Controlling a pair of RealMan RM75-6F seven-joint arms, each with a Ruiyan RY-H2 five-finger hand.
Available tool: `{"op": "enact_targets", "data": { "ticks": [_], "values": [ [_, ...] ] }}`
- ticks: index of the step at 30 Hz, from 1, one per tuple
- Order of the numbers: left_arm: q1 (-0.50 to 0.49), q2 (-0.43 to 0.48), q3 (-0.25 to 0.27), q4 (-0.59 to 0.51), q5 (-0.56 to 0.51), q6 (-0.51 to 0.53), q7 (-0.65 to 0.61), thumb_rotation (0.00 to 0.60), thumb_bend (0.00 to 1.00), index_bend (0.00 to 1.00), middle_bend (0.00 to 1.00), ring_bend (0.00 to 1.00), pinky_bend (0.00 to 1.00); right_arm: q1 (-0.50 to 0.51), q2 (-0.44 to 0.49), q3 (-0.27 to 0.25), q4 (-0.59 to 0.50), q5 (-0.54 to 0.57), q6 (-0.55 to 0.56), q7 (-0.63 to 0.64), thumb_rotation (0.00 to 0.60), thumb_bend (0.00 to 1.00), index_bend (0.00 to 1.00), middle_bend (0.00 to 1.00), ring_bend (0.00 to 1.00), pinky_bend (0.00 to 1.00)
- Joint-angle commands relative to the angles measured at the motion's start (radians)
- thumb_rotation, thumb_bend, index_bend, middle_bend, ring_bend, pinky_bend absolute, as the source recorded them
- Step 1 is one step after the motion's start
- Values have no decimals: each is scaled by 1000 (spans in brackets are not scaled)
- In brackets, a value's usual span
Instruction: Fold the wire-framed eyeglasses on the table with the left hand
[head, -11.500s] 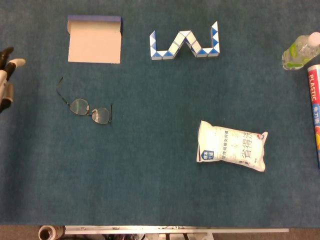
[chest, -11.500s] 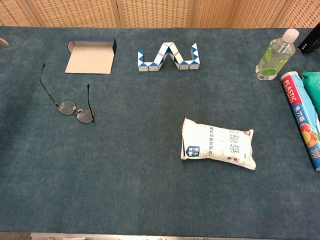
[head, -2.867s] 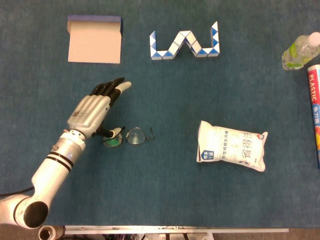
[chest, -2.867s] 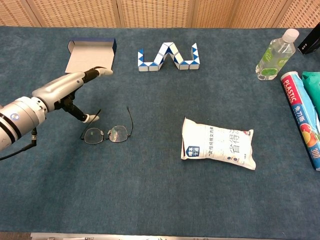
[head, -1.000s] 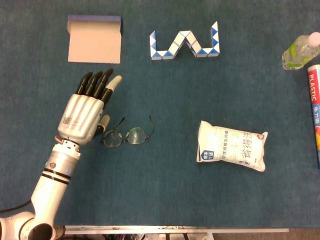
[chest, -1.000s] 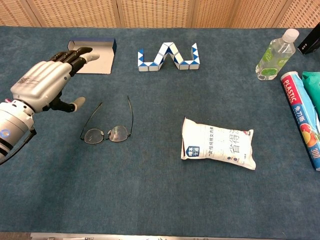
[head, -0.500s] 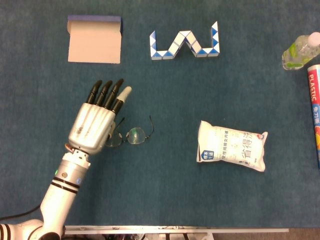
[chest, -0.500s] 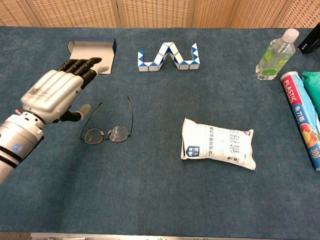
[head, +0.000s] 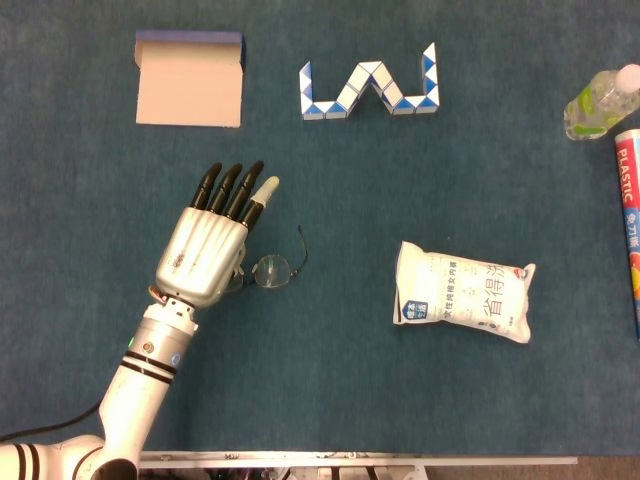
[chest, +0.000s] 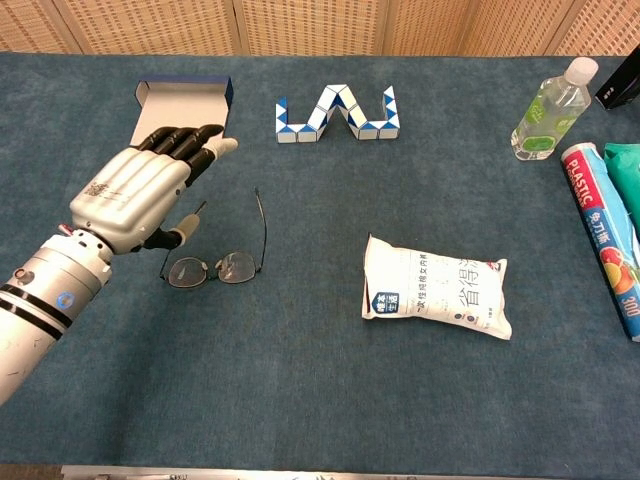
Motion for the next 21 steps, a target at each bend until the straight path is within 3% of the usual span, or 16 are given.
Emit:
{"op": "enact_targets", "data": {
  "ticks": [1,21],
  "values": [
    [1,-1,-4,3,-2,-2,-4,600,400,51,0,0,0,0,1,1,0,1,0,1,600,228,451,439,278,271],
    [14,19,-5,-17,9,-4,-8,600,400,51,0,0,0,2,-2,0,1,1,-7,-4,600,229,451,439,278,271]
  ]
}}
